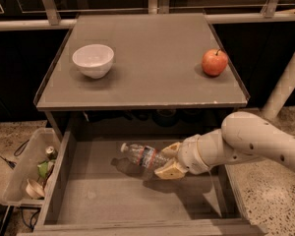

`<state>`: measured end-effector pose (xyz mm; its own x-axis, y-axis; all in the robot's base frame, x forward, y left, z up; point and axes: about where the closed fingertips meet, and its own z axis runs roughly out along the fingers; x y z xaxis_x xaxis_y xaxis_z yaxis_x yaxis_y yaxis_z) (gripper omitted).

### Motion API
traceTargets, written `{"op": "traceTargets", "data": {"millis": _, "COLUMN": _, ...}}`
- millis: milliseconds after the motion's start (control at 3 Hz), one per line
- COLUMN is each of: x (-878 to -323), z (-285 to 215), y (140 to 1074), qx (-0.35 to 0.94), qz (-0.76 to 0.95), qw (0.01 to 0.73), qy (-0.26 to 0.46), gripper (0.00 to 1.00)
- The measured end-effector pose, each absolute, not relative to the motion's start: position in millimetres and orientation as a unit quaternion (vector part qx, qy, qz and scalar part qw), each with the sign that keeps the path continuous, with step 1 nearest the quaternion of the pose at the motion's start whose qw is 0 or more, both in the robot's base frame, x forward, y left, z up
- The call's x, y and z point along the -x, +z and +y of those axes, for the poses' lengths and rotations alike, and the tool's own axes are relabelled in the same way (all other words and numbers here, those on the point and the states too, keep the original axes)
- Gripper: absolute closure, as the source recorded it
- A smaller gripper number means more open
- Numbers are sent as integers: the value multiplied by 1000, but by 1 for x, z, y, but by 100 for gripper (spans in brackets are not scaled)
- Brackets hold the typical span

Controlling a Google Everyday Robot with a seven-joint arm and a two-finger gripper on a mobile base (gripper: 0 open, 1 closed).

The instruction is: Place water bottle into top drawer

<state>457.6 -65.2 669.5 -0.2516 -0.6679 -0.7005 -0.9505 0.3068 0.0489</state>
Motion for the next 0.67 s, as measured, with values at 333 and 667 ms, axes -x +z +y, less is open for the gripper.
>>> {"op": "traceTargets", "data": {"millis": 333, "x": -456, "z": -55, "y": 654, "qx": 535, "qz": 755, "qw": 288, "qy": 248, "gripper": 100}}
{"op": "traceTargets", "data": {"millis": 667, "x": -453, "z": -46, "y": 634, "qx": 535, "qz": 759, "qw": 283, "qy": 241, "gripper": 100}}
